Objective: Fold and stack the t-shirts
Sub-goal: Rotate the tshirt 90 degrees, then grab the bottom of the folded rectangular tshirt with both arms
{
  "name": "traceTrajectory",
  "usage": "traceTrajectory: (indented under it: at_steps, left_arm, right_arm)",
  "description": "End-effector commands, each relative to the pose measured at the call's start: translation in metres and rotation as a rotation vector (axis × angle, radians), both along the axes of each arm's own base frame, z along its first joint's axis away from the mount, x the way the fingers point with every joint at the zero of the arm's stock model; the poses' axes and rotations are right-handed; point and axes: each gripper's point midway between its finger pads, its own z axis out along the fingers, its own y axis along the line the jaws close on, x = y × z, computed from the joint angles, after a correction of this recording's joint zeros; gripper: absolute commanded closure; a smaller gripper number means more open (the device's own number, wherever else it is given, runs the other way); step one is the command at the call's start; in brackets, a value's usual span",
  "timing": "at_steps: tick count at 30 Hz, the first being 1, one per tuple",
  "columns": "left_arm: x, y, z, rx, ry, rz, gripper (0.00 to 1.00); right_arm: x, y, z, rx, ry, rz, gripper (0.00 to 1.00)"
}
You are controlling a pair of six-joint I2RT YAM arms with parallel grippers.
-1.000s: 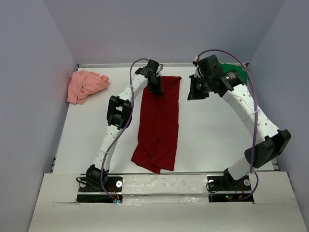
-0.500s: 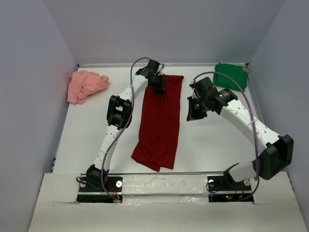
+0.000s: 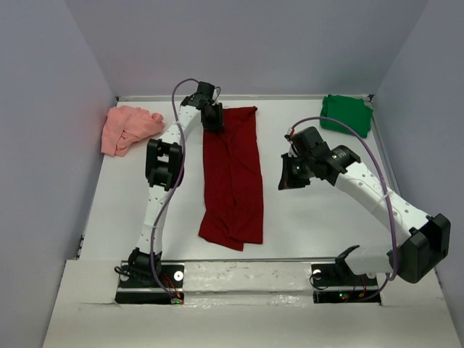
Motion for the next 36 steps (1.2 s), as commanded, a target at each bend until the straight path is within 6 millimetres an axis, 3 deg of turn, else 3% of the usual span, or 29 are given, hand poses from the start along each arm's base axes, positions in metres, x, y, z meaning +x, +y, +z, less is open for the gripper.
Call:
traceTrajectory:
  at_steps: [1, 5, 7, 11, 12, 13, 15, 18, 19, 21, 22, 23, 24, 25, 27, 28, 30, 31, 32, 33, 36]
  left_arm:
    - [-0.008, -0.009, 0.125, -0.018, -0.240, -0.019, 0.55]
    - [-0.014, -0.020, 0.181, -0.079, -0.333, -0.068, 0.53]
    - [-0.016, -0.024, 0.193, -0.100, -0.340, -0.080, 0.49]
    - [-0.027, -0.028, 0.196, -0.102, -0.322, -0.097, 0.48]
    - [-0.030, -0.023, 0.209, -0.086, -0.349, -0.064, 0.48]
    - [-0.034, -0.020, 0.208, -0.071, -0.343, -0.043, 0.49]
    - [-0.047, 0.002, 0.198, 0.027, -0.297, 0.047, 0.50]
    - [-0.079, 0.032, 0.158, 0.165, -0.150, 0.157, 0.55]
    - [-0.096, 0.038, 0.134, 0.206, -0.074, 0.150, 0.55]
    - [-0.121, 0.047, 0.130, 0.246, -0.059, 0.153, 0.57]
    - [-0.146, 0.055, 0.098, 0.271, 0.014, 0.143, 0.56]
    - [-0.152, 0.052, 0.117, 0.201, -0.045, 0.143, 0.55]
    - [-0.162, 0.056, 0.113, 0.178, -0.027, 0.146, 0.55]
    - [-0.182, 0.064, 0.091, 0.184, 0.035, 0.139, 0.55]
    - [-0.203, 0.065, 0.094, 0.106, 0.060, 0.136, 0.55]
    - [-0.221, 0.069, 0.077, 0.099, 0.108, 0.126, 0.55]
    - [-0.238, 0.068, 0.073, 0.065, 0.126, 0.108, 0.55]
    - [-0.243, 0.068, 0.081, 0.037, 0.099, 0.119, 0.55]
    - [-0.260, 0.068, 0.068, 0.022, 0.141, 0.103, 0.55]
    - [-0.265, 0.068, 0.075, 0.001, 0.115, 0.102, 0.55]
    - [-0.286, 0.070, 0.071, -0.039, 0.127, 0.114, 0.55]
  right_arm:
    - [-0.008, 0.015, -0.007, 0.044, 0.004, 0.014, 1.00]
    - [-0.011, 0.023, -0.012, 0.062, 0.011, 0.027, 1.00]
    - [-0.008, 0.024, -0.013, 0.059, 0.009, 0.025, 1.00]
    - [-0.010, 0.028, -0.017, 0.049, 0.015, 0.038, 1.00]
    - [-0.011, 0.029, -0.018, 0.054, 0.017, 0.038, 1.00]
    - [-0.012, 0.029, -0.018, 0.058, 0.018, 0.040, 1.00]
    - [-0.014, 0.029, -0.019, 0.070, 0.018, 0.032, 1.00]
    - [-0.017, 0.033, -0.021, 0.106, 0.019, 0.039, 1.00]
    - [-0.017, 0.033, -0.024, 0.104, 0.024, 0.033, 0.99]
    - [-0.020, 0.032, -0.033, 0.105, 0.042, 0.016, 0.96]
    - [-0.023, 0.034, -0.033, 0.124, 0.049, 0.023, 0.89]
    - [-0.022, 0.037, -0.032, 0.151, 0.039, 0.017, 0.87]
    - [-0.027, 0.035, -0.040, 0.150, 0.055, 0.013, 0.85]
    - [-0.028, 0.035, -0.041, 0.163, 0.056, 0.012, 0.83]
    - [-0.031, 0.040, -0.044, 0.200, 0.069, 0.017, 0.81]
    - [-0.037, 0.040, -0.053, 0.203, 0.094, 0.019, 0.80]
    - [-0.043, 0.043, -0.060, 0.223, 0.122, 0.027, 0.78]
    - [-0.044, 0.045, -0.062, 0.239, 0.126, 0.039, 0.78]
    - [-0.050, 0.047, -0.070, 0.245, 0.162, 0.059, 0.77]
    - [-0.050, 0.048, -0.074, 0.244, 0.164, 0.070, 0.77]
    - [-0.052, 0.048, -0.084, 0.228, 0.186, 0.094, 0.76]
